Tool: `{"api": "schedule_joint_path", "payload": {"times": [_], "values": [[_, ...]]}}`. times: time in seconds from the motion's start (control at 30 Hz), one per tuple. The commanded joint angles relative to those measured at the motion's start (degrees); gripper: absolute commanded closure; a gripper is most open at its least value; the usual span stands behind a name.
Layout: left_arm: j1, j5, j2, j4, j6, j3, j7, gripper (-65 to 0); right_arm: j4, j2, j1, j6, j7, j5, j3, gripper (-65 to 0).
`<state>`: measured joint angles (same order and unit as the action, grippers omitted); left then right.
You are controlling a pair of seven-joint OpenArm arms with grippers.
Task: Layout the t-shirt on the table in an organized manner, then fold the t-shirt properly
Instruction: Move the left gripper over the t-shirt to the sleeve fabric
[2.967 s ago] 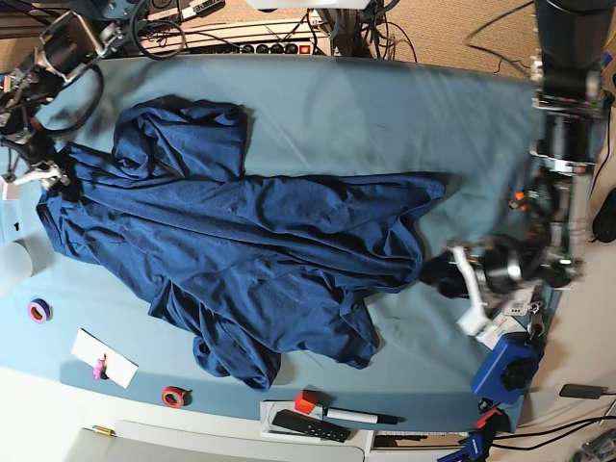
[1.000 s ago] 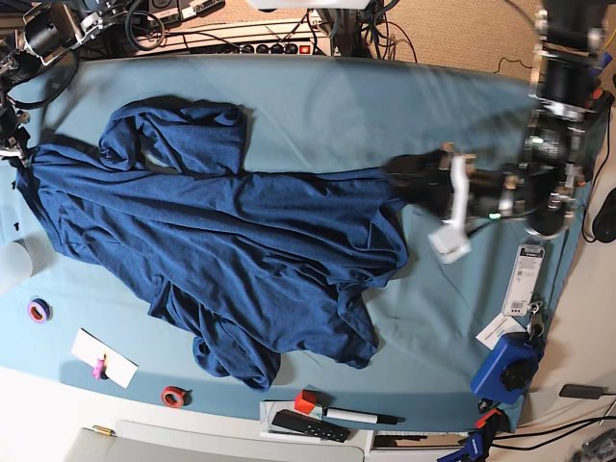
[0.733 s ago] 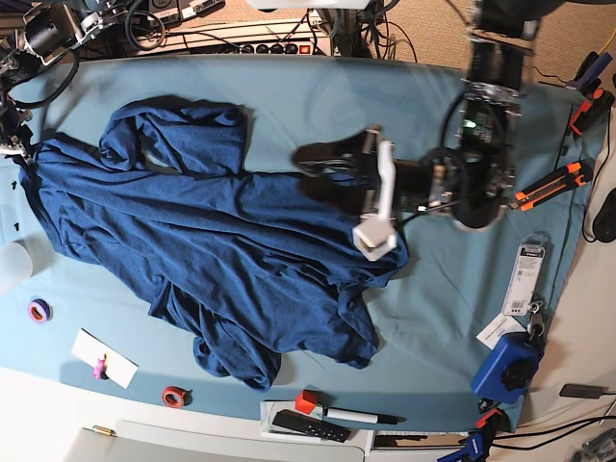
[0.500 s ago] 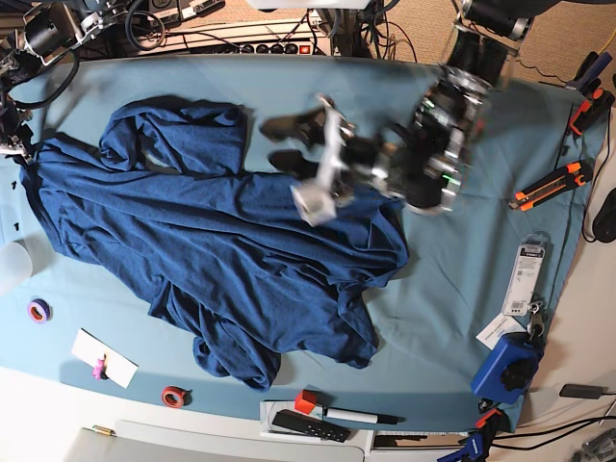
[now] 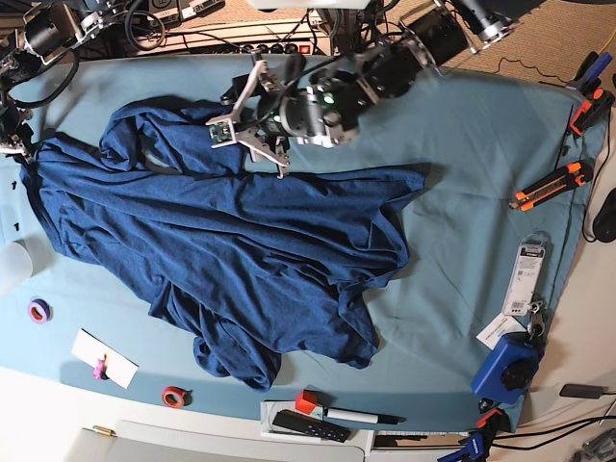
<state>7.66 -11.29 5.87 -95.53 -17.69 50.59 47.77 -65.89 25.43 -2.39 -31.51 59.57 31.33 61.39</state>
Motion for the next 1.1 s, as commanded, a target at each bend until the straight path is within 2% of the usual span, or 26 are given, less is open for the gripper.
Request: {"api": "schedule_joint_path", "payload": {"times": [0.0,0.13,0.27,0.47,0.67,0.83,1.07], "values": [[0.9,1.2,-1.1,-1.0,2.0,0.7,-0.4,-33.8,-0.9,1.7,-0.6,-0.4,-1.1,0.7,0.2,-1.2],[0.3,5.7,-2.2,-1.0,10.3,3.2,3.7,-33.7,-0.9,1.7,-0.6,-0.4,-1.2,0.8,0.2,-1.2],[-2.8,10.2,-3.0,-1.0,15.2,3.2,5.2,-33.7,-0.9,1.7,-0.6,-0.4,-1.3,0.8,0.2,-1.2],[-8.2,10.9,-4.2,-1.0,16.7,3.2,5.4,-33.0,-0.9,1.7,-0.6,-0.4,-1.3,0.8,0.2,-1.2],[-10.0,11.4,-6.3,-1.0,17.9,3.2,4.7,-24.4,-0.9,1.7,-0.6,-0.4,-1.2,2.1,0.2,-1.2],[-9.9,13.3,-7.2,-1.0,19.4,3.1,3.8,-24.4,-0.9,1.7,-0.6,-0.4,-1.2,2.1,0.2,-1.2],[-9.4,13.7,-7.1,-0.9,19.4,3.1,2.3,-24.5,-0.9,1.7,-0.5,-0.4,-1.1,2.1,0.2,-1.2]]}}
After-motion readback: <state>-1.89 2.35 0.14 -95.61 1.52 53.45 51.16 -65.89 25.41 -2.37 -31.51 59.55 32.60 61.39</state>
